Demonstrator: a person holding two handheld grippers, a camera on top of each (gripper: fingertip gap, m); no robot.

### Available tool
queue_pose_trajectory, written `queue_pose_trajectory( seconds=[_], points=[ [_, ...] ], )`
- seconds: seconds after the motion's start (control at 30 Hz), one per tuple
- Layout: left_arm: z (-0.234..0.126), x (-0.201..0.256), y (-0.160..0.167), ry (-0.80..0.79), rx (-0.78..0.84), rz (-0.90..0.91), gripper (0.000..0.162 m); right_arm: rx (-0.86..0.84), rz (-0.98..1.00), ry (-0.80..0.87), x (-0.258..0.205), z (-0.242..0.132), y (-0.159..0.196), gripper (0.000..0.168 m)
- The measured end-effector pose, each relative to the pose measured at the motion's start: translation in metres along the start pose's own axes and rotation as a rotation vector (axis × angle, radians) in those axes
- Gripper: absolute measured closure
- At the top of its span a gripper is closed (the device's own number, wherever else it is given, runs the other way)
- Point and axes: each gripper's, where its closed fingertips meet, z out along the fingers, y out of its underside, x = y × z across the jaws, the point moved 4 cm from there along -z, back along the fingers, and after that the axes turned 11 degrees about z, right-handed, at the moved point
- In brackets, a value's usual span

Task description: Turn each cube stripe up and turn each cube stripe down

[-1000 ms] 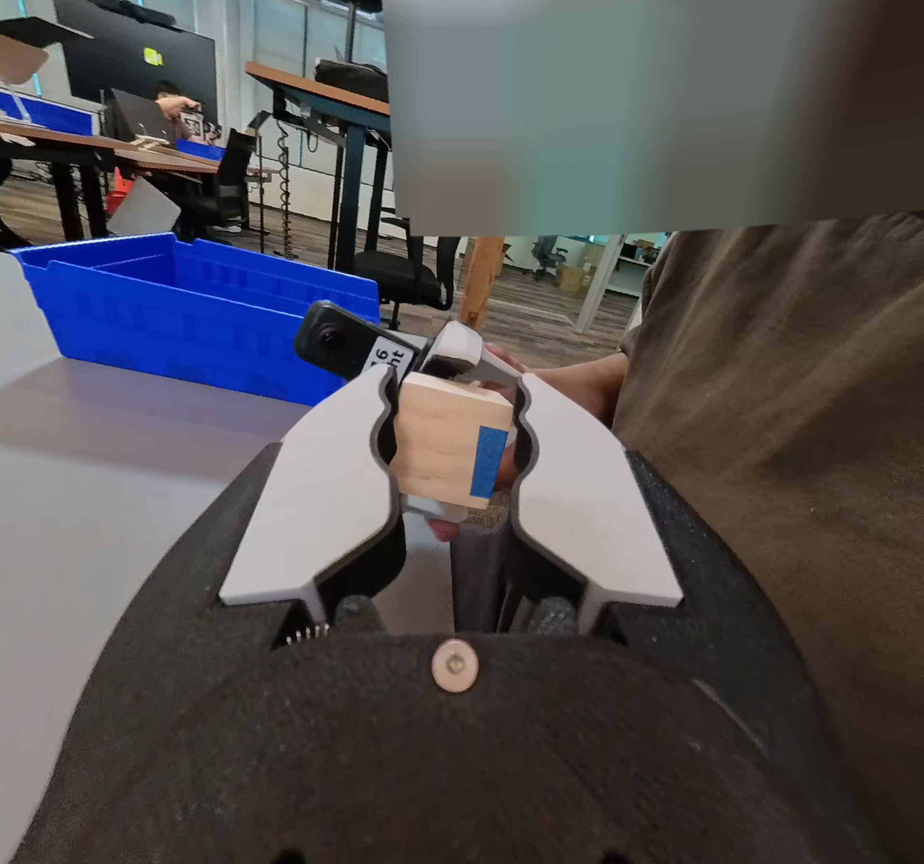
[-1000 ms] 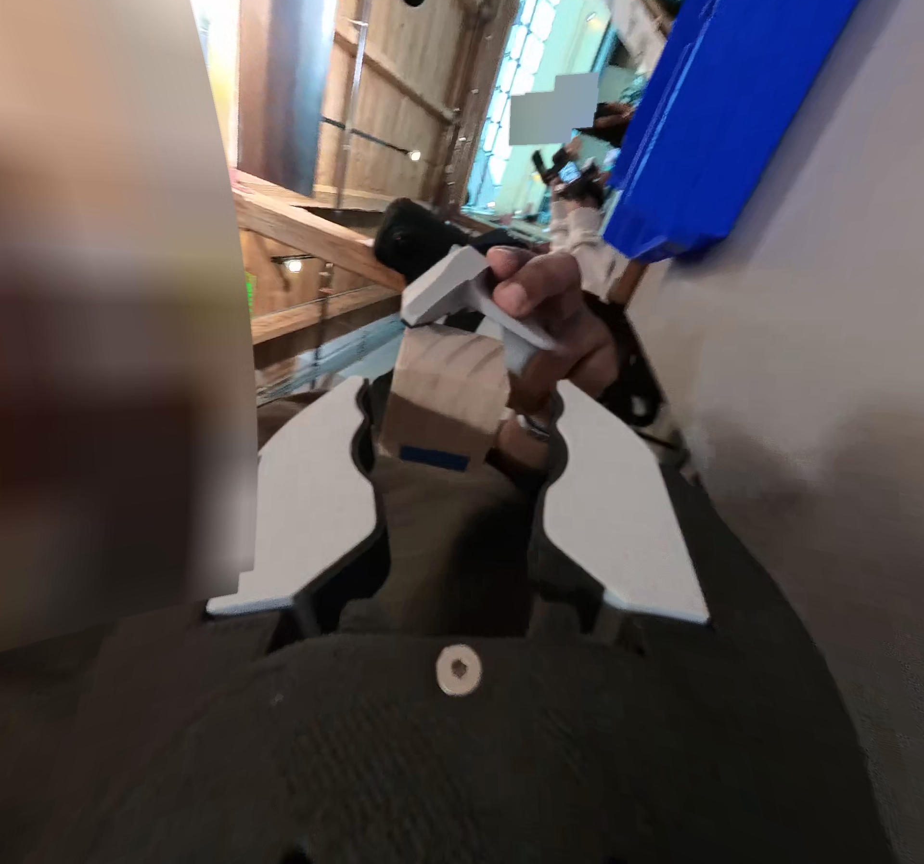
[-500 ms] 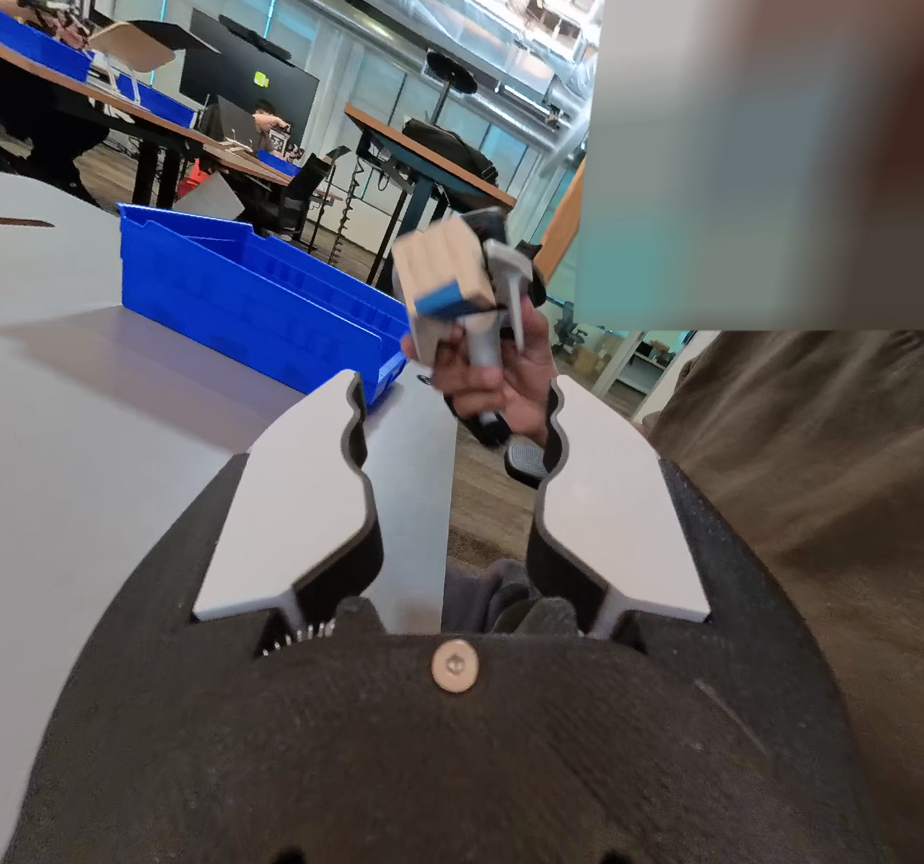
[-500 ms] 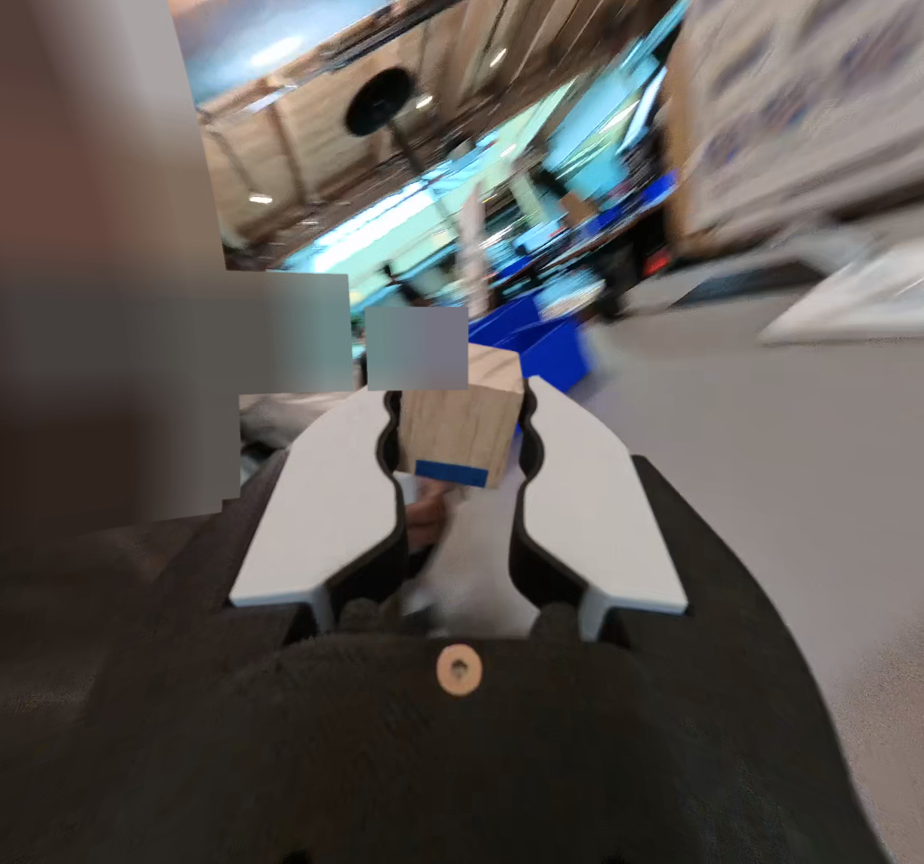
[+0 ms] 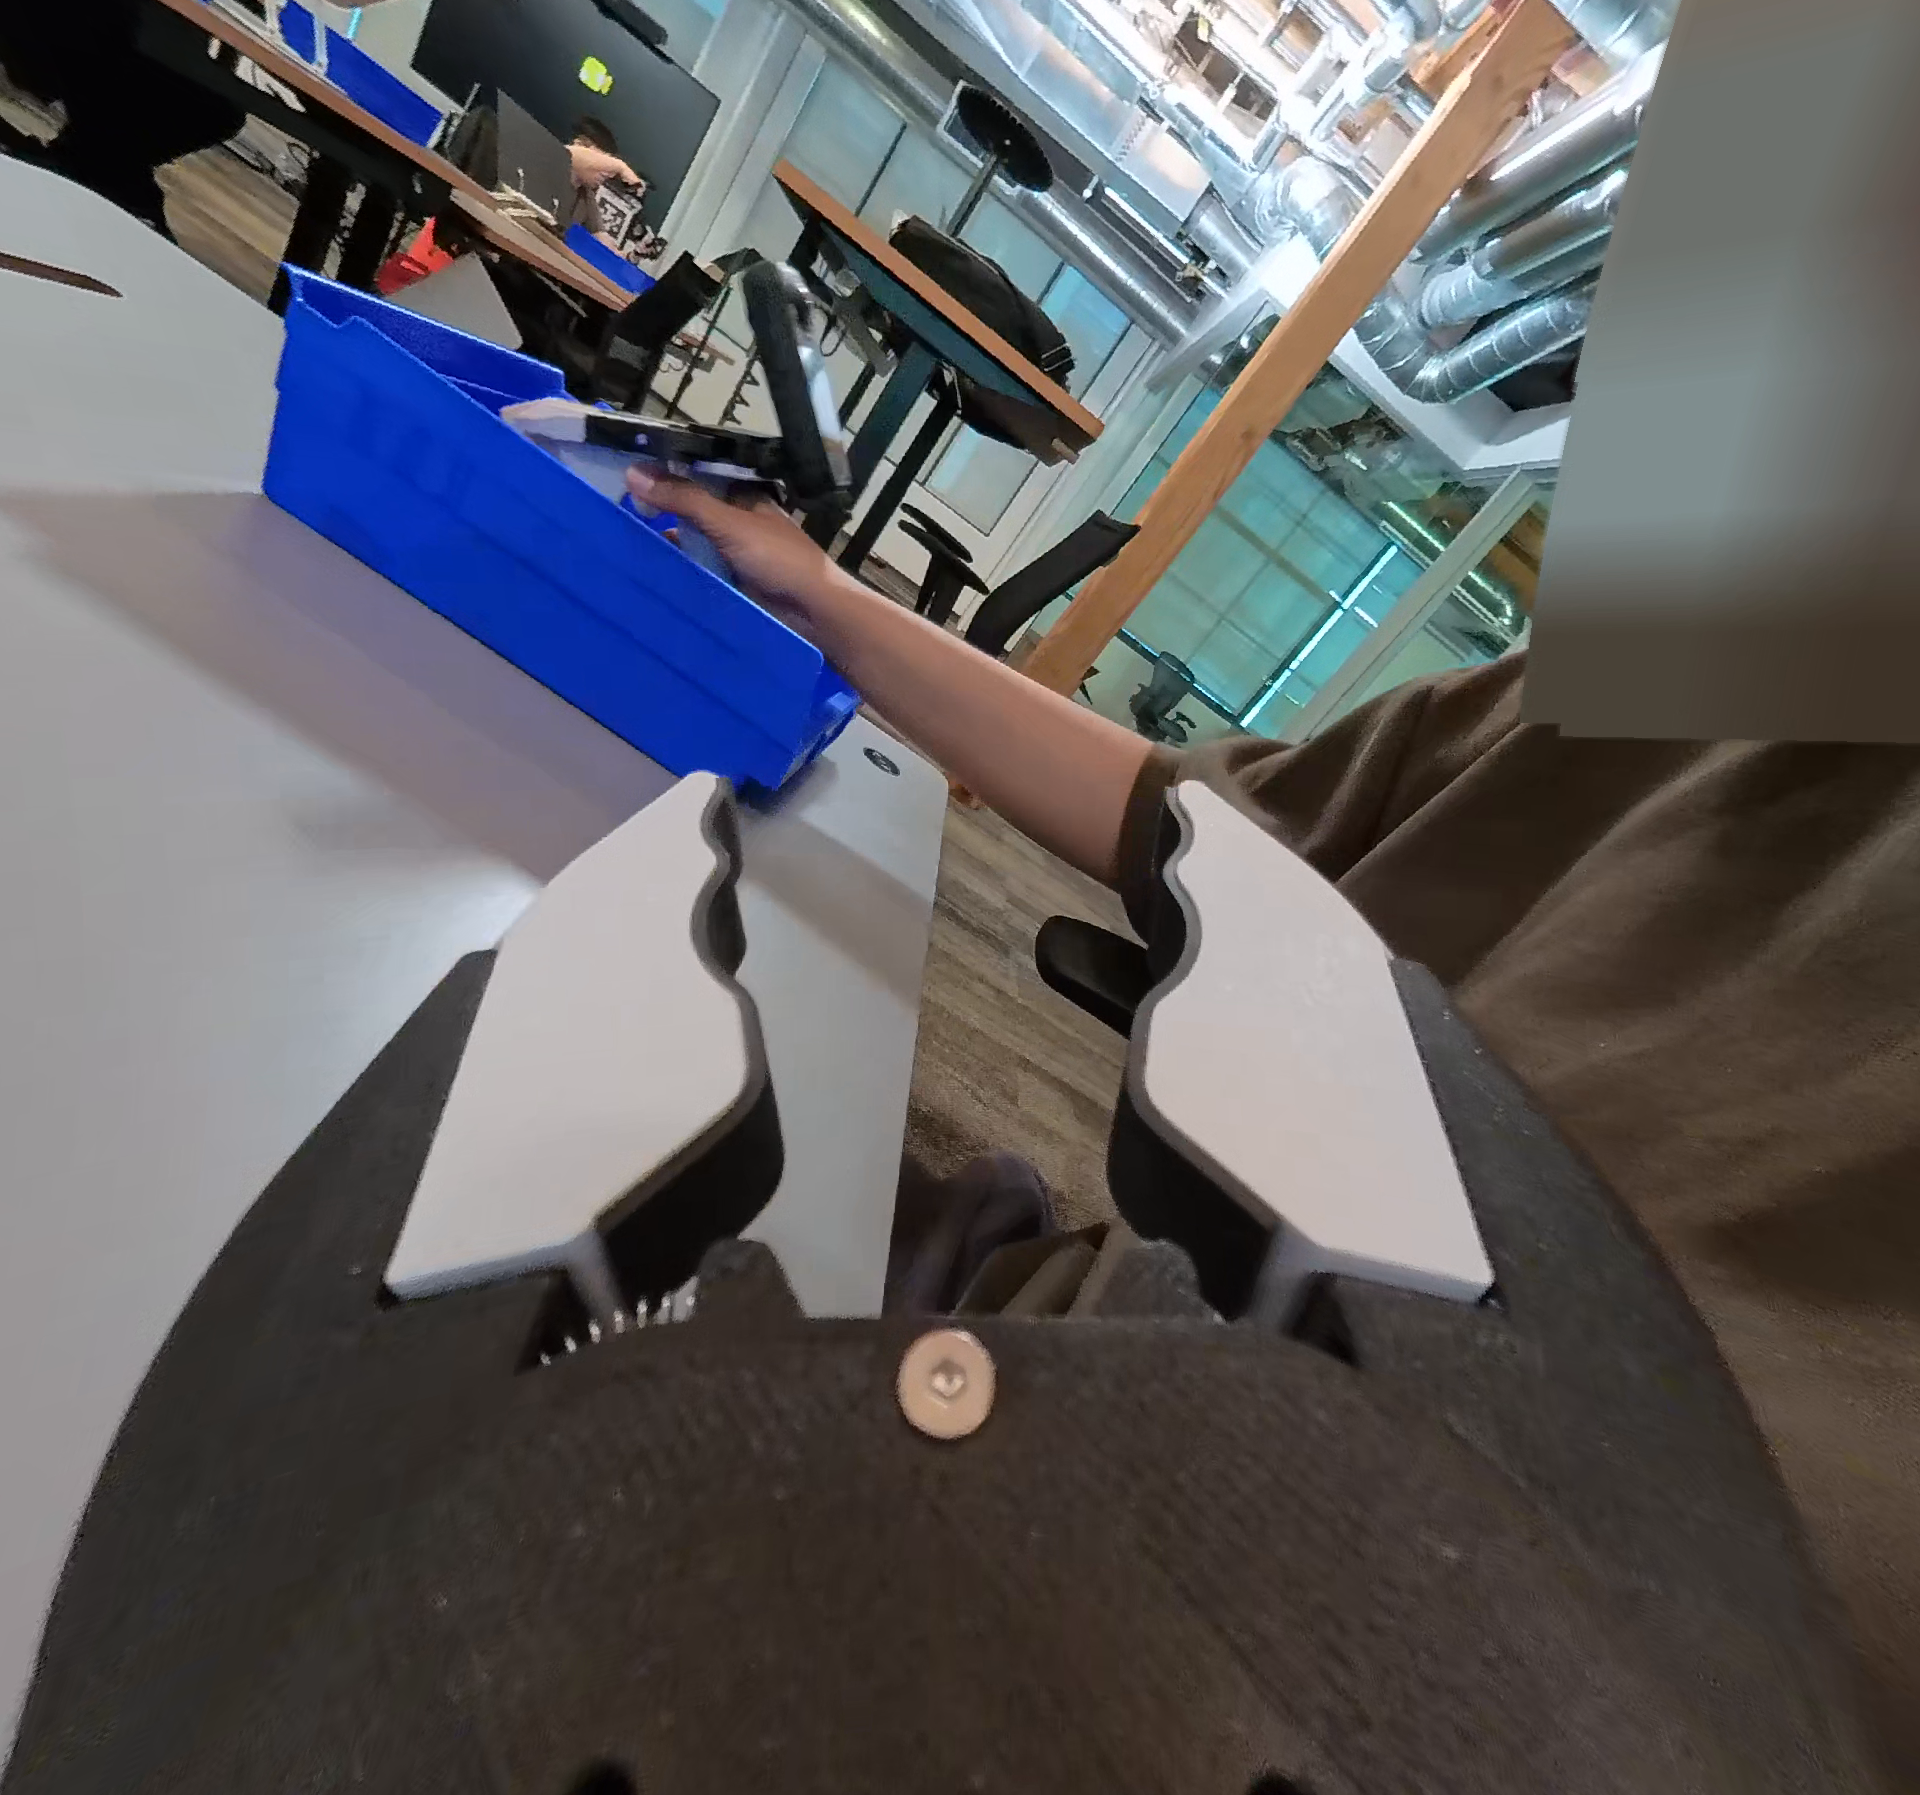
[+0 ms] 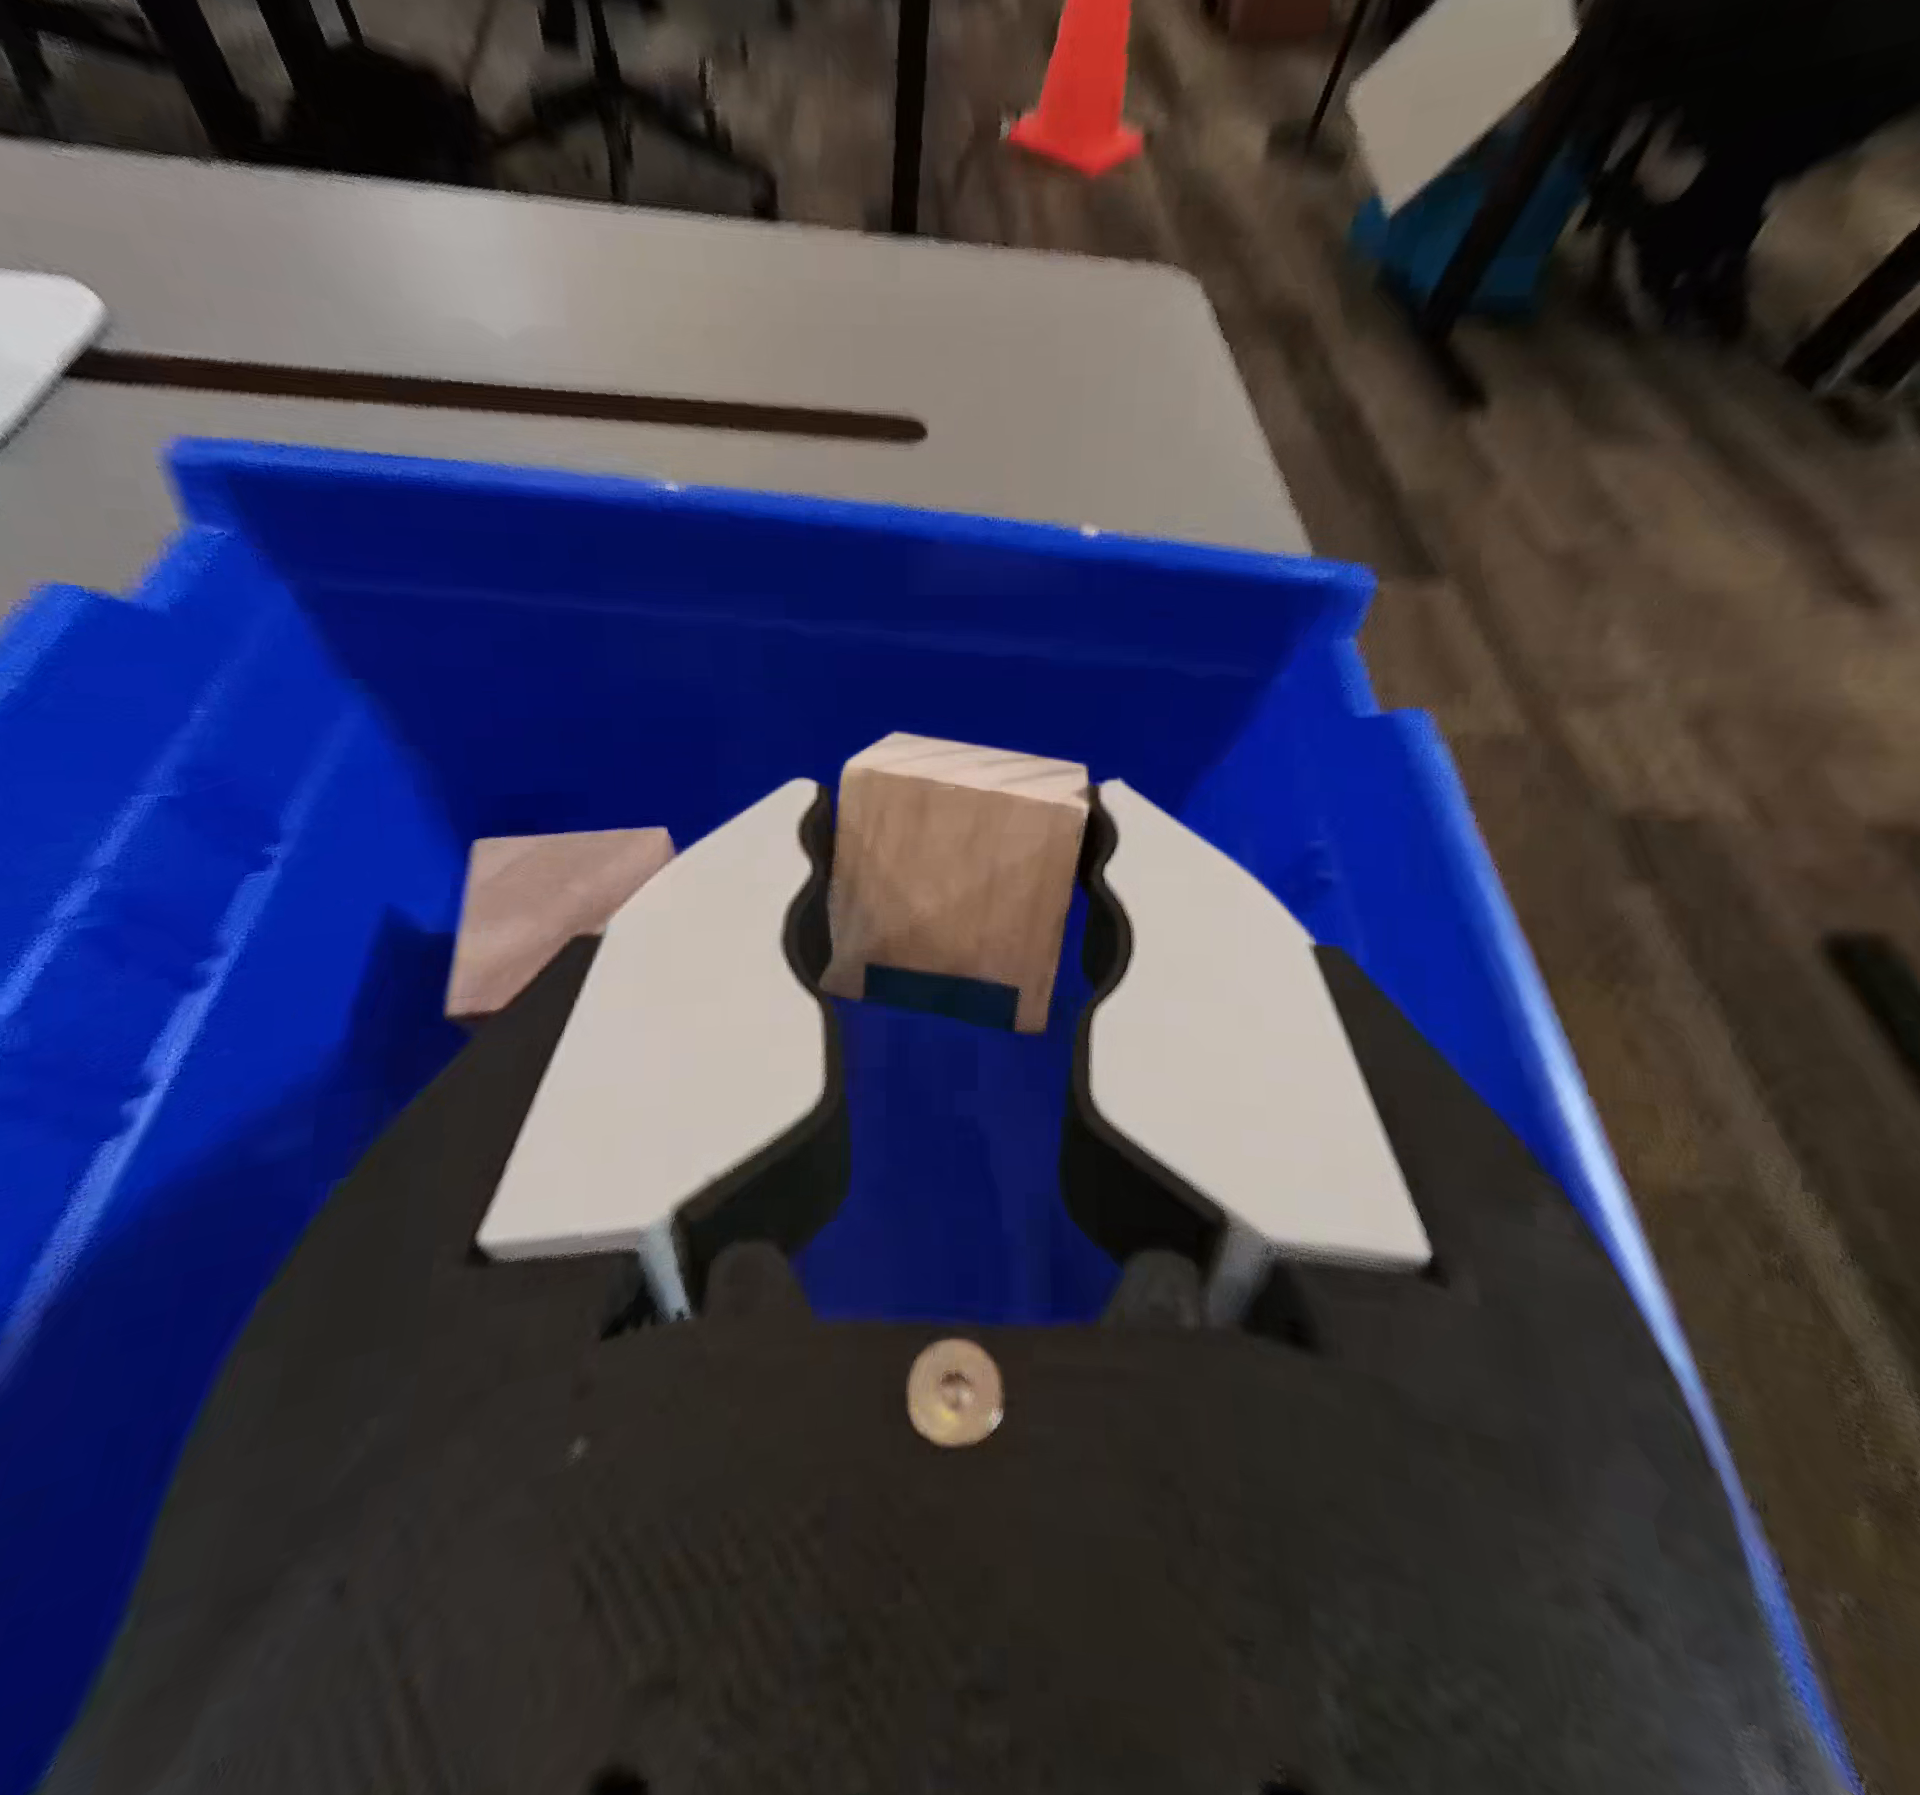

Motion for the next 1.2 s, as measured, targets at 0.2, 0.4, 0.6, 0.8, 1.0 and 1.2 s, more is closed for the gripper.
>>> queue_pose_trajectory(
  seconds=[0.2, 0.4, 0.6, 0.8, 1.0, 1.2],
  points=[
    [-0.001, -0.003, 0.003, -0.019, -0.021, 0.010, 0.086, -0.085, -0.059, 0.081, 0.007, 0.035, 0.017, 0.123],
    [-0.004, -0.010, 0.005, -0.017, -0.017, -0.030, 0.086, -0.157, -0.046, 0.090, 0.010, 0.025, 0.029, 0.119],
    [-0.007, -0.015, 0.001, 0.007, 0.028, -0.114, 0.087, -0.259, -0.010, 0.055, 0.011, 0.015, 0.038, 0.107],
    [-0.009, -0.017, 0.000, -0.003, 0.032, -0.114, 0.087, -0.244, -0.029, 0.034, -0.001, -0.008, 0.017, 0.095],
    [-0.011, -0.024, -0.001, -0.036, 0.040, -0.117, 0.087, 0.178, 0.060, -0.224, -0.070, -0.110, -0.072, 0.111],
    [-0.020, -0.033, -0.009, -0.120, -0.004, 0.013, 0.087, 0.500, 0.221, -0.774, -0.201, -0.246, -0.063, 0.148]
  ],
)
